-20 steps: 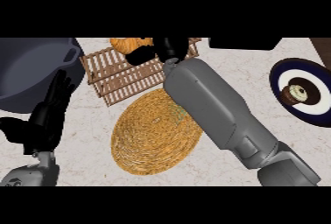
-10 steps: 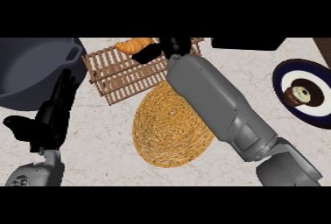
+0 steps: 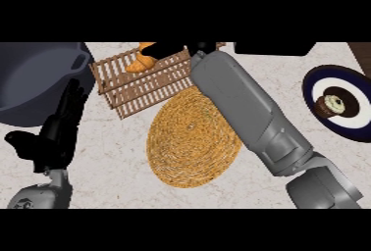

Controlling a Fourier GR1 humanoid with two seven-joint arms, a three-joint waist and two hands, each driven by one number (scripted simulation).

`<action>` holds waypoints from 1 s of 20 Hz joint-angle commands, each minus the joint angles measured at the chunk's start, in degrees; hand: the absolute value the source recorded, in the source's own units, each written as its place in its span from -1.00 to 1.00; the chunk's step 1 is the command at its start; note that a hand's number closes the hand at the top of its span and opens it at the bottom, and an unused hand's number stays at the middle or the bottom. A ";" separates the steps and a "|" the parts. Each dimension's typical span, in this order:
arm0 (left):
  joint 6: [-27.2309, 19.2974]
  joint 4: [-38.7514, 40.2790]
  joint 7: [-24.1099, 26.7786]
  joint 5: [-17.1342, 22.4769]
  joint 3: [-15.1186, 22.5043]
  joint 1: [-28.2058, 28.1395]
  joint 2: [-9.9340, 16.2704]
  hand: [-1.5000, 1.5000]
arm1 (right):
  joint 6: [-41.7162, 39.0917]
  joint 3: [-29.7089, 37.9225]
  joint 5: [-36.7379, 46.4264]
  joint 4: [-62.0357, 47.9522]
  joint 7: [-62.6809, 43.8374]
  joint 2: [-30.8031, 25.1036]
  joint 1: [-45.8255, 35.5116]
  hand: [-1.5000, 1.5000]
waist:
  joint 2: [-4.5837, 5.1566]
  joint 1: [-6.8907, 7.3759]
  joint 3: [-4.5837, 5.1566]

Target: Pick the croissant from the placemat and place it in the tiered shelf

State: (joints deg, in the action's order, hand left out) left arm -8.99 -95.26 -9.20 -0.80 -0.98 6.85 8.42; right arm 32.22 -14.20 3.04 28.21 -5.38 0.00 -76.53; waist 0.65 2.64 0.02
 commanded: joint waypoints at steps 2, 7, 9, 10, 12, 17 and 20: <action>1.09 -0.62 -1.07 1.81 -2.30 -0.10 1.25 0.00 | 3.93 4.41 -1.51 0.60 -1.35 -0.01 -2.26 -1.00 | -0.49 -1.51 0.00; 0.52 -0.05 -0.06 1.49 -3.67 -2.15 1.53 0.00 | 0.42 5.93 -1.90 6.18 -7.18 -8.52 1.54 -1.00 | -1.06 -3.27 -0.03; 0.03 0.11 3.53 0.06 -1.96 -4.77 -0.32 0.00 | 0.24 5.70 -1.89 10.26 -8.88 -9.81 5.39 -1.00 | -1.18 -3.66 -0.03; 1.38 -1.95 -0.30 2.04 -5.21 -3.66 3.32 0.00 | -1.93 7.48 -3.33 10.52 -8.15 -13.52 6.97 -1.00 | -1.25 -3.78 -0.07; 0.93 -1.23 0.70 1.43 -3.15 -3.40 1.02 0.00 | -5.47 7.67 -3.61 14.35 -9.72 -17.03 8.91 -1.00 | -1.15 -3.94 -0.05; 0.09 -1.41 1.47 0.33 -2.36 -5.27 -0.38 0.00 | -14.46 8.88 -6.68 25.77 -10.98 -23.59 19.23 -1.00 | -1.12 -3.97 -0.04; 0.67 -3.70 -3.24 0.96 -2.84 -2.18 0.95 0.00 | -14.98 10.15 -7.10 33.67 -13.84 -25.17 23.11 -1.00 | -0.96 -3.36 -0.03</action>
State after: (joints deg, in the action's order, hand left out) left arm -8.06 -97.60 -10.11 0.51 -4.35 3.46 9.60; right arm 20.31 -5.70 -2.71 54.09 -17.69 -21.74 -58.89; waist -0.43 -1.04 -0.02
